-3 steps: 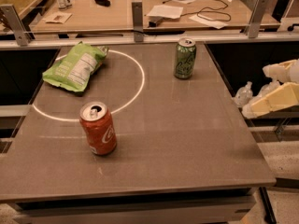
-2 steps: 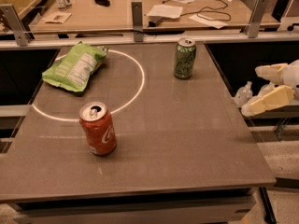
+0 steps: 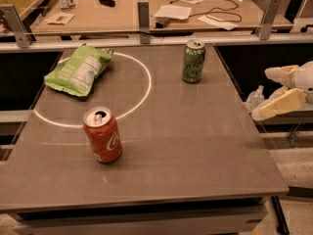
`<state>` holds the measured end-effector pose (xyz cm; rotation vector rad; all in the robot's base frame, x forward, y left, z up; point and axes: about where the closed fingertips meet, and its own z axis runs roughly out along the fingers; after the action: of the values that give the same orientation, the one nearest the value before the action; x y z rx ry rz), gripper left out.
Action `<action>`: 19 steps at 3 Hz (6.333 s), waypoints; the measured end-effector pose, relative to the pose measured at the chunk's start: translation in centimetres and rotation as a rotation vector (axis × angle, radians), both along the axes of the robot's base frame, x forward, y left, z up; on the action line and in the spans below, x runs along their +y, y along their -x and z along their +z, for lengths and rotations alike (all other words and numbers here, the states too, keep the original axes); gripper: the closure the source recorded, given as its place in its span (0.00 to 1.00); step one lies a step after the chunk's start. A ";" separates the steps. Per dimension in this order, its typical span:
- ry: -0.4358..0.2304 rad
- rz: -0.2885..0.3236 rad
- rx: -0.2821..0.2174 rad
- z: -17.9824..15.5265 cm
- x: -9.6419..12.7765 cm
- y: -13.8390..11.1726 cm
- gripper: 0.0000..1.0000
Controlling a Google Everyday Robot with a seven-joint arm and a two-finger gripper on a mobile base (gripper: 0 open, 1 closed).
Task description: Knock green can over
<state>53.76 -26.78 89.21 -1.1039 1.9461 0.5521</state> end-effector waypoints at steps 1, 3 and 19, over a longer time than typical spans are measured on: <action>-0.050 -0.016 -0.058 0.4 0.5 -2.4 0.00; -0.128 -0.004 -0.164 0.1 1.9 -8.8 0.00; -0.116 0.453 -0.748 5.6 15.1 -13.6 1.00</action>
Offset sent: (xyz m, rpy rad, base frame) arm 0.0959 0.0151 0.0115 0.1117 -0.2122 -0.0352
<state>67.32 -11.66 94.79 -1.4269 1.0157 0.3943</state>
